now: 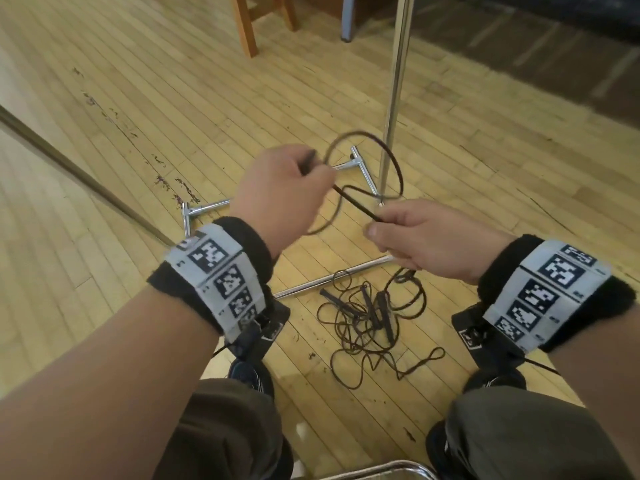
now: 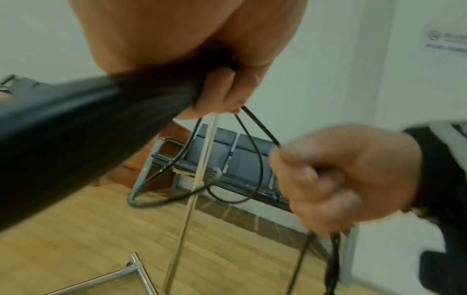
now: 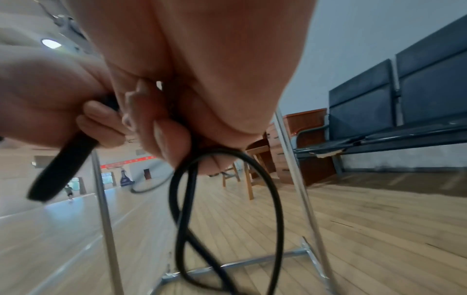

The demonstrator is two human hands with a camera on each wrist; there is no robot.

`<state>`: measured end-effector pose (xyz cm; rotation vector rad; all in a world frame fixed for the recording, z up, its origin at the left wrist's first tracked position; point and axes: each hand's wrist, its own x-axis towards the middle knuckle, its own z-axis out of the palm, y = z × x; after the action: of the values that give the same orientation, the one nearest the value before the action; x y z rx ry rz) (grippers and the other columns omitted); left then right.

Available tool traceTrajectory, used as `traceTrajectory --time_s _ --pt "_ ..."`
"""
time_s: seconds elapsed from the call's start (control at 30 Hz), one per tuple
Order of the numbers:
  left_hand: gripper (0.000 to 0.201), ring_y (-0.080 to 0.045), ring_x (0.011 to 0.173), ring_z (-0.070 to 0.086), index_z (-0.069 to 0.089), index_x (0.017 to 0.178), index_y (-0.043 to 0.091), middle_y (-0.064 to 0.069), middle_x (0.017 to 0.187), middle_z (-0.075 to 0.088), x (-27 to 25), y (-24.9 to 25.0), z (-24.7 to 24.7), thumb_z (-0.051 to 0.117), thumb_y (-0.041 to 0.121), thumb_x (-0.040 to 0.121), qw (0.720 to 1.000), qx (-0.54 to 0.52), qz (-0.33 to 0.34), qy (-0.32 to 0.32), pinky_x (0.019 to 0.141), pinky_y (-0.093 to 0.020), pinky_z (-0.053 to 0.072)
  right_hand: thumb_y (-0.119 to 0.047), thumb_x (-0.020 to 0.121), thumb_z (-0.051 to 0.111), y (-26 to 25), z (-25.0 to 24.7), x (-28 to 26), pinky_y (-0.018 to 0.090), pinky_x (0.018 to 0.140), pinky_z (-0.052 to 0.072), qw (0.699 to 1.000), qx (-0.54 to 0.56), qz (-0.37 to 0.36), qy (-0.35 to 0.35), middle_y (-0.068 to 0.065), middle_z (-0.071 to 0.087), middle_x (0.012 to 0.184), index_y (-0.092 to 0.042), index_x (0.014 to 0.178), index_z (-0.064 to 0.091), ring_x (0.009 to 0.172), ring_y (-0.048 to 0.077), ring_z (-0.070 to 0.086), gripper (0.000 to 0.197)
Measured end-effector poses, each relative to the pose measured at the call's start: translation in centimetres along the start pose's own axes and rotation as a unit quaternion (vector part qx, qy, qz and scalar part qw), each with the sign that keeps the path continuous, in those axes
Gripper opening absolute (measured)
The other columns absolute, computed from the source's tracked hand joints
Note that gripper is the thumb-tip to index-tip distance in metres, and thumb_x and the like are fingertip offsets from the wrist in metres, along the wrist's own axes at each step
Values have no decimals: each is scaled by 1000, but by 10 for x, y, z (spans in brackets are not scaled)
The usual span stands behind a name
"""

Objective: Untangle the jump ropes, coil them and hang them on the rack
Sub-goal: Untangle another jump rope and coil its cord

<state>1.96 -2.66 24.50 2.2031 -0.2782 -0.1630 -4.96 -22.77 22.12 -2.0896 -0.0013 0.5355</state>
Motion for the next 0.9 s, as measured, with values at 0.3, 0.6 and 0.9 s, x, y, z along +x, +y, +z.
traceTrajectory --time_s 0.3,0.6,0.9 --pt "15 -15 68 59 66 95 26 -1 88 71 36 -50 -56 57 37 99 967 7 -139 213 65 -40 59 -22 109 39 71 -34 -5 33 65 44 934 -286 216 1 9 63 93 -9 104 61 79 22 57 26" --pt "16 -9 57 62 77 106 40 11 84 78 5 -8 1 63 32 102 990 -64 -10 -121 59 -29 53 -43 104 49 5 -17 -4 26 53 40 965 -261 28 21 -3 60 69 -23 84 64 61 13 55 32" --pt "18 -4 47 47 73 89 24 15 59 57 0 -3 17 70 38 99 965 -12 5 -262 48 -19 40 -49 94 58 13 -19 -15 33 57 44 991 -125 -22 32 -8 56 64 -31 81 69 57 8 49 25"
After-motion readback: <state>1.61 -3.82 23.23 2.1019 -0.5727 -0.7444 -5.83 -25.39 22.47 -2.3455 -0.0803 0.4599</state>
